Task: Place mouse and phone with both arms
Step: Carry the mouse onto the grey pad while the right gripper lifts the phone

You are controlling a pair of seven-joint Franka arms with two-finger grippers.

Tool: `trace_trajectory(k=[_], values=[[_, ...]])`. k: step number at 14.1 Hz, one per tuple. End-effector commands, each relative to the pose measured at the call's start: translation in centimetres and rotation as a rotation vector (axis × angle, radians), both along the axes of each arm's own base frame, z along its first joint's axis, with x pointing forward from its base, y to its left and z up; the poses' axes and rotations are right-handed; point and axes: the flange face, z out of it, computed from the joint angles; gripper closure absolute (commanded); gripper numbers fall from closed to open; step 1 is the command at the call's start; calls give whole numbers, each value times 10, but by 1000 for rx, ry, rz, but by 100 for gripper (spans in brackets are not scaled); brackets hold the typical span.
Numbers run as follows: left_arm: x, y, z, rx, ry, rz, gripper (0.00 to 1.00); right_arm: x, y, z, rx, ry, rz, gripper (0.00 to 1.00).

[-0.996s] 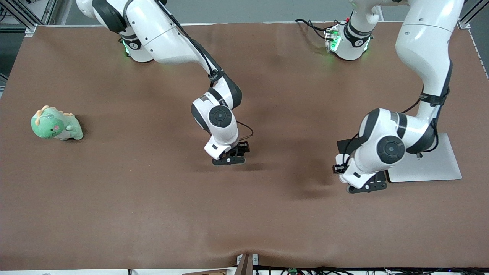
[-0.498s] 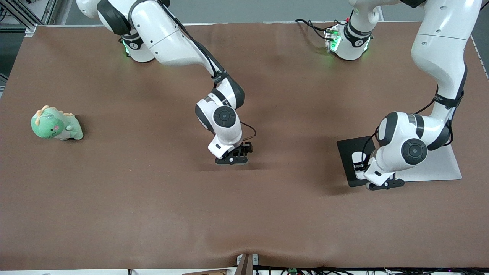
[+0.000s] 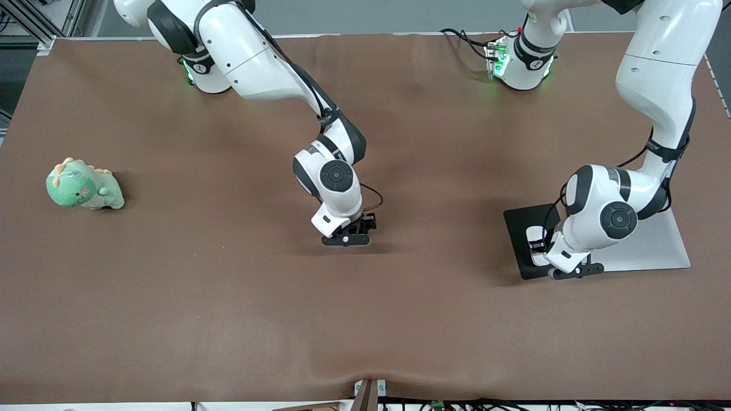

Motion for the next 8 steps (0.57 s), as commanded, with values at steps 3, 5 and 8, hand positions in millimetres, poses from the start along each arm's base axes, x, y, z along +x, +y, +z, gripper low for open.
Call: trace_trajectory(k=[3, 5, 8], values=[[-2, 6, -2, 6, -21, -21, 45, 13, -4, 10, 20, -16, -70, 100], [-2, 6, -3, 5, -27, -20, 45, 31, -23, 32, 31, -22, -99, 100], [-3, 7, -7, 4, -21, -19, 45, 53, -59, 82, 6, 11, -93, 100]])
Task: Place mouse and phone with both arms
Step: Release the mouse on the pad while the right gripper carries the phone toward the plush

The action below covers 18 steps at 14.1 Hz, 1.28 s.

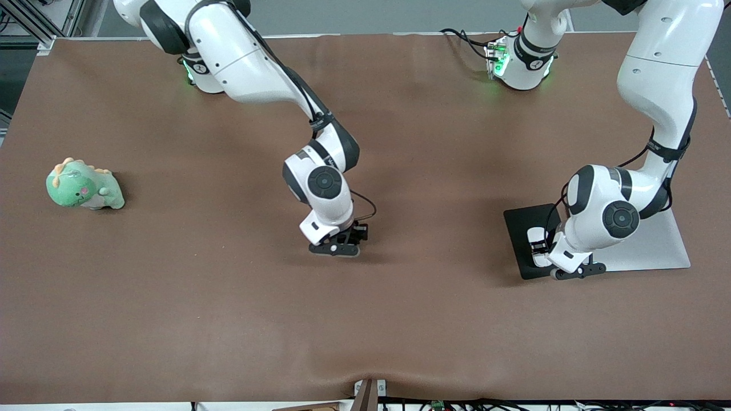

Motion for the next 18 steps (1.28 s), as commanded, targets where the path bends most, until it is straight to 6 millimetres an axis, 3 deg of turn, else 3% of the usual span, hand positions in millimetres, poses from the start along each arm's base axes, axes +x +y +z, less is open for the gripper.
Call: trace_trajectory(k=[1, 4, 6, 8, 10, 16, 18], values=[[-2, 4, -3, 9, -12, -24, 45, 22, -42, 58, 3, 28, 20, 100], [-2, 6, -4, 10, -10, -22, 45, 45, -106, 91, -13, 71, 21, 100], [-2, 5, -7, 9, -6, -22, 45, 54, -162, 115, 1, 88, 33, 100], [-3, 6, -9, 10, -3, -20, 45, 60, -221, 128, 23, 94, 18, 100], [-2, 7, -10, 10, -1, -19, 45, 55, -263, 141, 32, 98, 32, 100], [-2, 7, -10, 9, -2, -26, 44, 24, -397, 143, 38, 138, 60, 100], [-2, 7, -10, 9, -2, -25, 33, 18, -439, 139, 43, 147, 96, 100]])
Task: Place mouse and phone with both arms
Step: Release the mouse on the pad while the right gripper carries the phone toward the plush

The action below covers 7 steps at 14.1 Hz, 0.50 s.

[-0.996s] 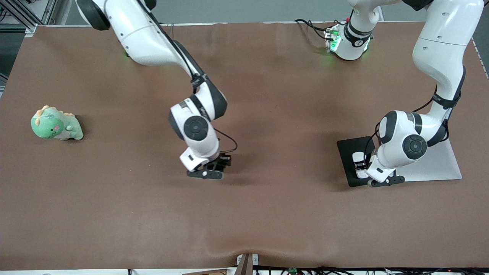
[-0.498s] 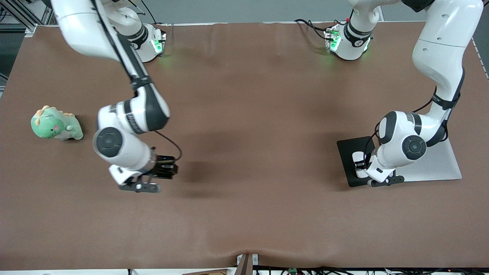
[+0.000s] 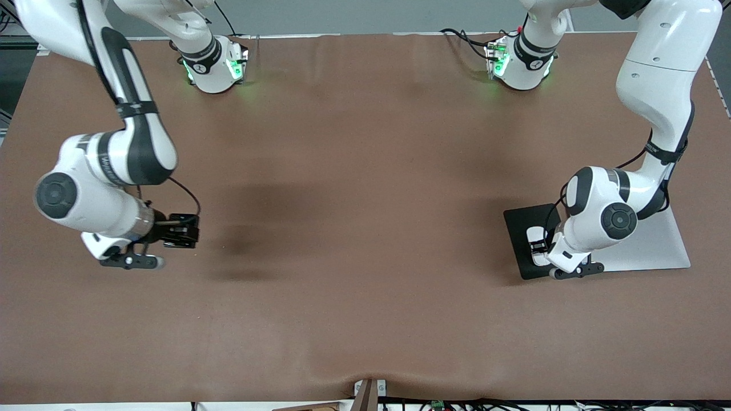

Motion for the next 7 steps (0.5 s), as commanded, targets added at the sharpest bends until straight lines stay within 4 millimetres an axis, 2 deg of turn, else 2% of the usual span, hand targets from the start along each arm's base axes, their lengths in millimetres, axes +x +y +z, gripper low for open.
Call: trace_trajectory(k=[1, 2, 5, 7], values=[[1, 4, 1, 10, -16, -29, 17, -20, -53, 1, 33, 4, 44, 100], [2, 4, 2, 11, -18, -28, 0, -23, -71, -4, 36, 10, 49, 100], [5, 1, 11, 12, -33, -29, 0, -29, -124, -17, 42, 4, 53, 100], [13, -6, 33, 12, -64, -32, 0, -40, -155, -39, 38, -19, 77, 100]])
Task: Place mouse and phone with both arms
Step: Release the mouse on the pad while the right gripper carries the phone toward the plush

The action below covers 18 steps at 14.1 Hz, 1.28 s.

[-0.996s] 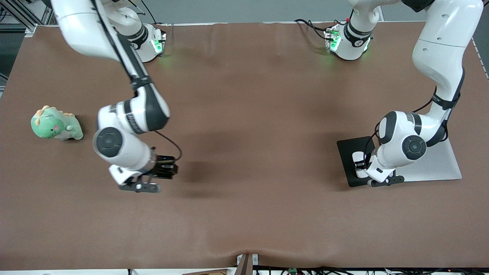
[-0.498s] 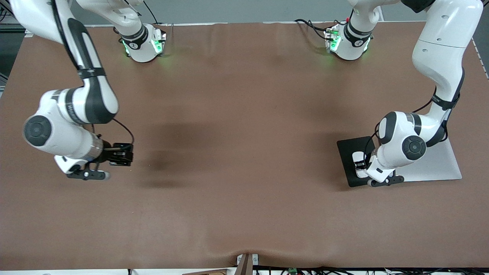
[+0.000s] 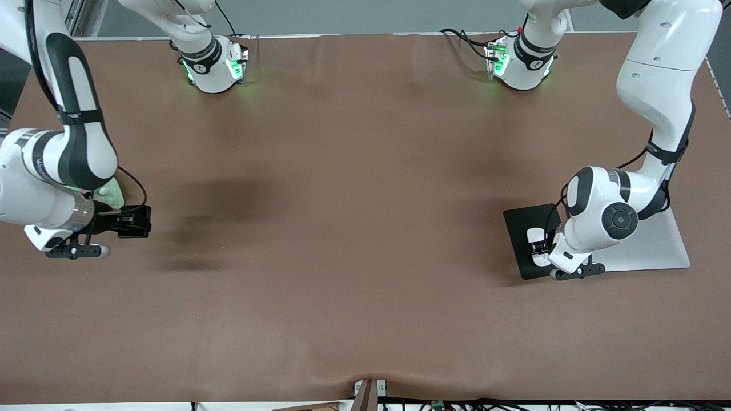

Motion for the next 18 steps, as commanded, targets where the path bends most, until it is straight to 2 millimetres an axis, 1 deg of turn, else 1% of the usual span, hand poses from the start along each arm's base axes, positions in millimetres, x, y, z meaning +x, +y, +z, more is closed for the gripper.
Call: trace_trajectory(k=[1, 3, 5, 8, 10, 13, 16, 17, 18], values=[[9, -6, 39, 21, -52, -34, 0, -20, -25, -26, 11, -39, 24, 100], [14, -8, 74, 28, -89, -39, 0, -38, -27, -54, -2, -61, 14, 100], [17, -6, 109, 43, -108, -39, 0, -49, -31, -79, -3, -42, 1, 100], [13, -5, 158, 67, -137, -38, 0, -57, -48, -112, 1, -2, -28, 100], [9, -8, 189, 81, -137, -47, 0, -55, -51, -128, -15, -28, -25, 100], [-2, -12, 242, 98, -115, -56, 0, -52, -56, -136, -29, -56, -10, 100], [-26, -21, 301, 117, -123, -68, 0, -55, -67, -139, -33, -63, -27, 99], [-34, -22, 317, 97, -120, -59, 0, -55, -66, -143, -33, -60, -25, 91], [-42, -24, 332, 66, -117, -47, 0, -56, -67, -144, -33, -57, -28, 54]])
